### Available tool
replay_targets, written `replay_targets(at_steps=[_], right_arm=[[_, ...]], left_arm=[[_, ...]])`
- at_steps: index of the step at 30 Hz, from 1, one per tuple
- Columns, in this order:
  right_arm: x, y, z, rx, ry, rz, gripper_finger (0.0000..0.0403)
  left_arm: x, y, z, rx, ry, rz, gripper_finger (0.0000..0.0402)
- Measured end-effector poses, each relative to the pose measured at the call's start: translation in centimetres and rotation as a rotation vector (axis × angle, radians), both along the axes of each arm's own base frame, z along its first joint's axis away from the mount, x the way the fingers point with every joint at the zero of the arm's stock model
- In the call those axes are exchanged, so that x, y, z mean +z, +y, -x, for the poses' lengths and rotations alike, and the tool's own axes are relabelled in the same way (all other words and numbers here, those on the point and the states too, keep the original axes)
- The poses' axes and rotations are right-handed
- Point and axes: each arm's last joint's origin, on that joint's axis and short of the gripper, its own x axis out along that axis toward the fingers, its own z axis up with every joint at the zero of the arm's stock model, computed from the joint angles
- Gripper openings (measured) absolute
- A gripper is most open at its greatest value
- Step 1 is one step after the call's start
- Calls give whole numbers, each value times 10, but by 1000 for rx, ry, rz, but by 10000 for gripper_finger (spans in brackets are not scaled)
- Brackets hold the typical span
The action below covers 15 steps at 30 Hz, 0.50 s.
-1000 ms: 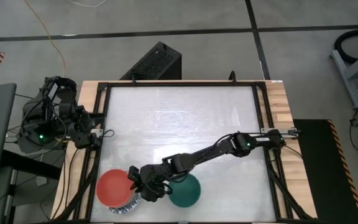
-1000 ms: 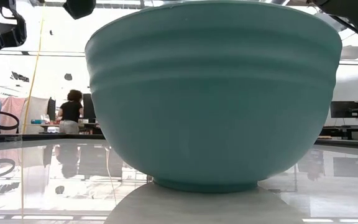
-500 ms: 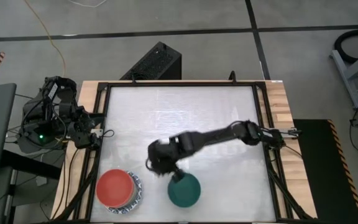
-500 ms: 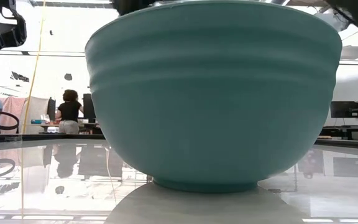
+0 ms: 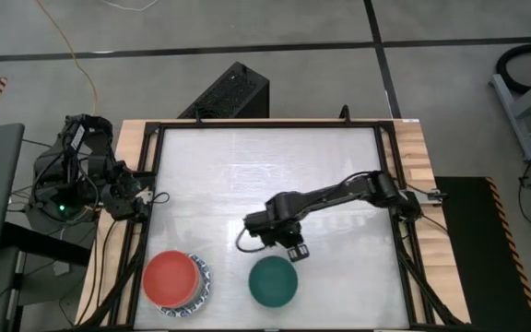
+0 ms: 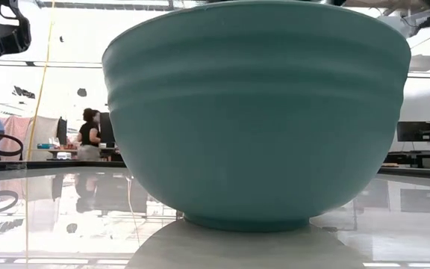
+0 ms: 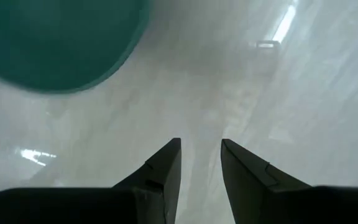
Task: Nest bowls inside each other
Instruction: Stack the green bowl into the red bowl
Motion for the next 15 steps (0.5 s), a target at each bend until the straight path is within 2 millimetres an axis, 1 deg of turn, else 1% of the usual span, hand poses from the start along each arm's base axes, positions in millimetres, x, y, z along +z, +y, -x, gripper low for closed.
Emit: replay_targets(at_steps=[2, 6, 8, 9, 12, 15], right_arm=[[6, 3, 15, -3, -25, -5, 134], [25, 3, 52, -61, -205, -37, 134], [26, 2, 71, -124, -309, -61, 134], [24, 3, 77, -163, -367, -78, 134], [19, 6, 87, -273, -565, -133, 134], [22, 9, 83, -371, -712, -174, 134]], left_arm=[[0, 0, 0, -4, -1, 15, 148], [0, 0, 0, -7, -8, 50, 148], [0, 2, 0, -8, -16, 89, 148], [0, 3, 1, -12, -18, 113, 148], [1, 9, 1, -29, -4, 171, 148], [1, 20, 3, -43, 17, 225, 148]])
